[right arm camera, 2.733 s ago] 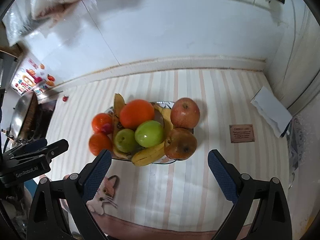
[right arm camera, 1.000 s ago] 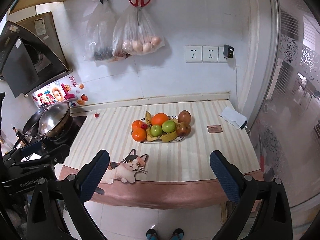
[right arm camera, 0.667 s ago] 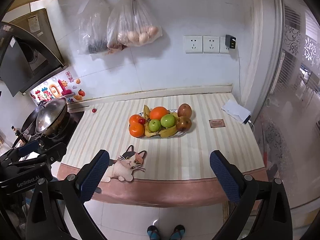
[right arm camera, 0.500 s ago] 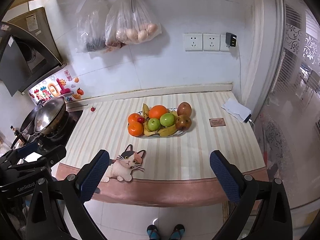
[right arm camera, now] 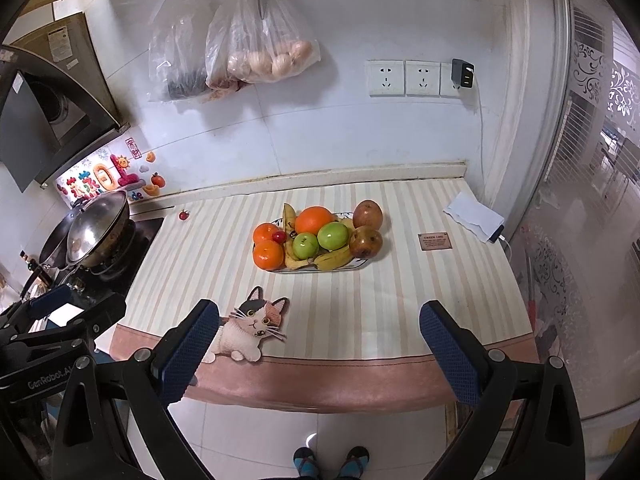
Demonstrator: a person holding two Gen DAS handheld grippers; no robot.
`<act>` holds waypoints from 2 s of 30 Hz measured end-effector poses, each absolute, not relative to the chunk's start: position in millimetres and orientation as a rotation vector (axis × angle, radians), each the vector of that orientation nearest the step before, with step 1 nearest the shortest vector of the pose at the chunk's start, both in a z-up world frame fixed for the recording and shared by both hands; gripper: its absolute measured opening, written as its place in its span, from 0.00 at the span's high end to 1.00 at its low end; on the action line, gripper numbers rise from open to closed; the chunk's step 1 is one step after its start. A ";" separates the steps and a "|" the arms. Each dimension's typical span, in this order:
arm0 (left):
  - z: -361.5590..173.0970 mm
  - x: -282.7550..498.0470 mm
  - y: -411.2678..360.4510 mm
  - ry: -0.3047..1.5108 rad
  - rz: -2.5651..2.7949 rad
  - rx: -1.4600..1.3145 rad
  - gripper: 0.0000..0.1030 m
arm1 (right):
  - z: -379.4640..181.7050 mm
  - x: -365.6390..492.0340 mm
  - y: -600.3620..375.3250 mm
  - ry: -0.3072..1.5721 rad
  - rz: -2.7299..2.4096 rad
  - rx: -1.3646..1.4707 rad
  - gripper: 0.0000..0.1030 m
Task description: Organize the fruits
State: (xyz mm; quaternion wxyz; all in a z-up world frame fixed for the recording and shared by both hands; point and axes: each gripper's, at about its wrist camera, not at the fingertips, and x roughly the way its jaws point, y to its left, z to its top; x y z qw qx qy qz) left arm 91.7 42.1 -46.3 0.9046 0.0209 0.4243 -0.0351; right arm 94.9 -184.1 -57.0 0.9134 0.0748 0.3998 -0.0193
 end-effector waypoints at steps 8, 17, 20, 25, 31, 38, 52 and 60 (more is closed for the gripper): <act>-46.7 90.1 42.1 0.877 -0.084 0.042 0.01 | -59.0 93.9 -184.9 0.836 -0.036 0.156 0.01; -46.2 89.4 41.9 0.879 -0.087 0.040 0.01 | -58.8 93.0 -184.0 0.837 -0.031 0.151 0.01; -46.0 89.3 41.9 0.875 -0.087 0.042 0.01 | -58.8 93.1 -184.1 0.838 -0.030 0.151 0.01; -42.8 88.2 41.5 0.871 -0.092 0.043 0.01 | -58.5 93.0 -183.9 0.835 -0.030 0.151 0.01; -42.4 88.7 42.3 0.871 -0.094 0.043 0.01 | -57.3 91.4 -179.8 0.831 -0.028 0.149 0.01; -40.1 87.7 42.1 0.870 -0.094 0.042 0.01 | -56.8 89.7 -178.9 0.830 -0.025 0.154 0.01; -38.2 88.0 41.6 0.866 -0.091 0.047 0.01 | -55.0 91.4 -178.1 0.825 -0.023 0.153 0.01; -37.2 87.6 40.9 0.863 -0.091 0.047 0.01 | -53.8 93.1 -177.8 0.825 -0.024 0.150 0.01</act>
